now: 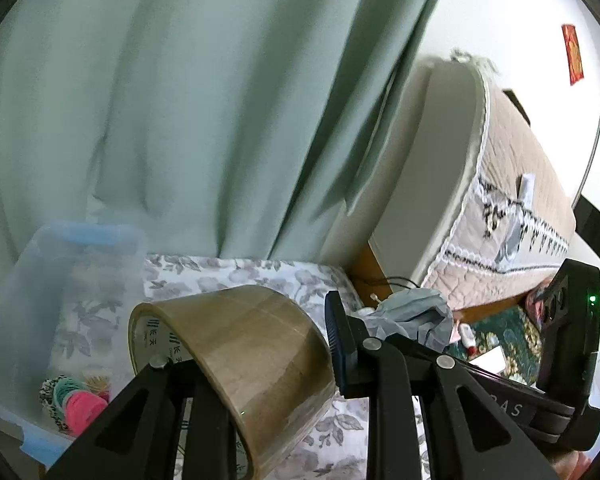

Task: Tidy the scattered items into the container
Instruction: 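Carry the tape roll with left tool while right tool carries the grey paper to the box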

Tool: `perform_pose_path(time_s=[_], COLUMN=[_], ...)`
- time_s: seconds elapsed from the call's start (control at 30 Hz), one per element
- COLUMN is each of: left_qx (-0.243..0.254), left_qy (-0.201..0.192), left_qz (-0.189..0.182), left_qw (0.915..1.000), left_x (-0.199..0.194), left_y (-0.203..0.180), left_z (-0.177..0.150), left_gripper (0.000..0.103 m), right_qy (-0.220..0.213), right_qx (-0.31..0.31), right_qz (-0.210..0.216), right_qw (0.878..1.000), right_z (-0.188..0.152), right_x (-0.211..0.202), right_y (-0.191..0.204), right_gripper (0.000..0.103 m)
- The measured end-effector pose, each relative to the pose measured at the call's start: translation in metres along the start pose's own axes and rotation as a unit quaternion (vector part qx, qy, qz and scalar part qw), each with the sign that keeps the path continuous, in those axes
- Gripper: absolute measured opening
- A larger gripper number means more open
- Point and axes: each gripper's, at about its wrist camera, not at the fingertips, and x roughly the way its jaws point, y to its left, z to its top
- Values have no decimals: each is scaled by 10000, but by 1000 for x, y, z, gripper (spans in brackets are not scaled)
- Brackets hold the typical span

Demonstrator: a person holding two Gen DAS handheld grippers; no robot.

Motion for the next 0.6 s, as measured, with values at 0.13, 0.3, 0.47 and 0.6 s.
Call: perform_pose_path(time_s=[0.13,0.3,0.47,0.6], left_qx=[-172,-440,-789,-1050], left_qy=[-195,-384,-484,-577], left_qz=[73,293,604,785], left_qw=[9996,9979,9939,9897], left_x=[-17,-37,-54,-66], left_y=[19,50,88,116], left_z=[2,1,-3,-6], left_gripper=[24,24,24,24], right_qy=[-14,53,198,315], right_qx=[-268,-622,-941,-1110], right_qz=[70,181,308,397], right_qw=[9996,9979,9949,9925], right_z=[0,-3,-8,-10], right_x=[-3,2,15,28], right_y=[26,59,90,110], right_gripper=[67,67,67,67])
